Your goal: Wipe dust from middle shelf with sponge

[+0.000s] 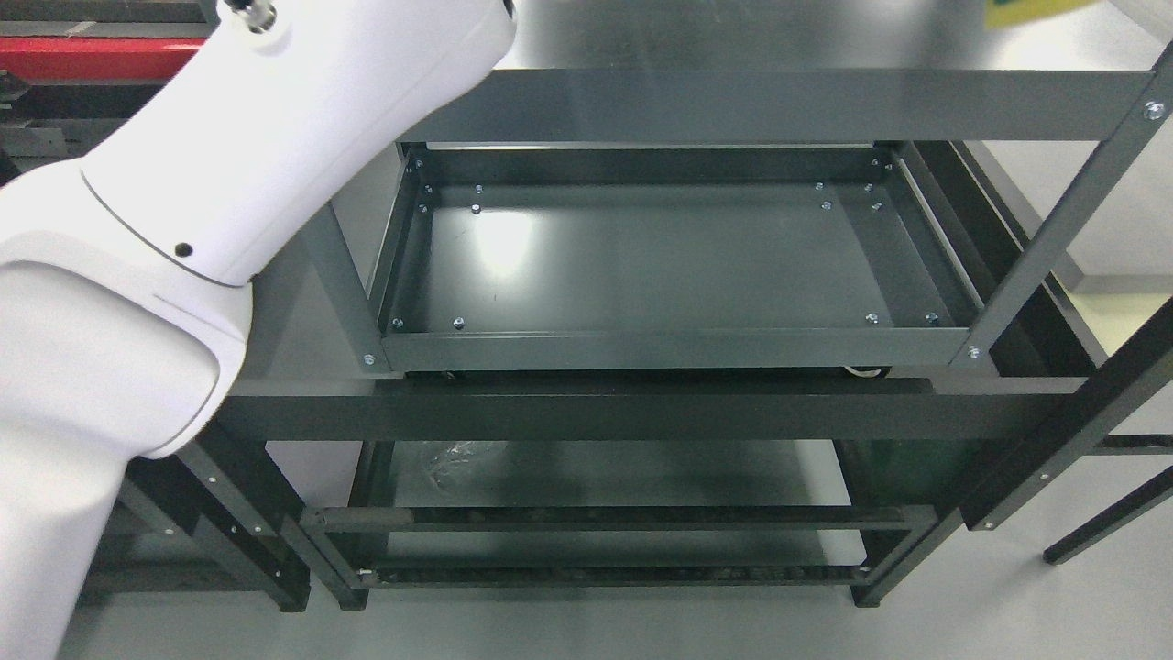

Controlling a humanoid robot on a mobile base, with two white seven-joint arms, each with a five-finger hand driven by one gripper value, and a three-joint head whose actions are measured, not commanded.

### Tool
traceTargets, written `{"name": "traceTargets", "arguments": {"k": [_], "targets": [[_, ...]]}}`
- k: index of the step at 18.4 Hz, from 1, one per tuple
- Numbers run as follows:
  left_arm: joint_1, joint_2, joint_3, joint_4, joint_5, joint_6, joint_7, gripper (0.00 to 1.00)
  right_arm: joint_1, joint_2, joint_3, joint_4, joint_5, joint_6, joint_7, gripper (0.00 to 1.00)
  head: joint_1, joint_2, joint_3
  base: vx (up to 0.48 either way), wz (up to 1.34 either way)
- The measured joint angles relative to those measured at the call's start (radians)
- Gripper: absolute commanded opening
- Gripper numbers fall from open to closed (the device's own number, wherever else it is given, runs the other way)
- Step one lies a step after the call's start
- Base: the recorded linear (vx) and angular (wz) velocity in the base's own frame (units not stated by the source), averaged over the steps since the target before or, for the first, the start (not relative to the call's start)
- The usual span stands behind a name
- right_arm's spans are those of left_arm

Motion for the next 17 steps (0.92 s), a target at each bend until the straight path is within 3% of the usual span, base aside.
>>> {"name": "traceTargets", "arguments": {"k": [8,17], "targets": [[-0.006,-0.027,-0.186,0.014,-0.044,-0.043,-0.043,0.00,0.000,0.000,0.000,0.000,0.000,0.000,0.000,1.00,0.0000,0.000,0.000,0.000,0.00],[-0.066,-0.039,-0.142,0.059,-0.153,-0.201,-0.095,0.00,0.000,0.000,0.000,0.000,0.000,0.000,0.000,1.00,0.0000,0.000,0.000,0.000,0.00]]}}
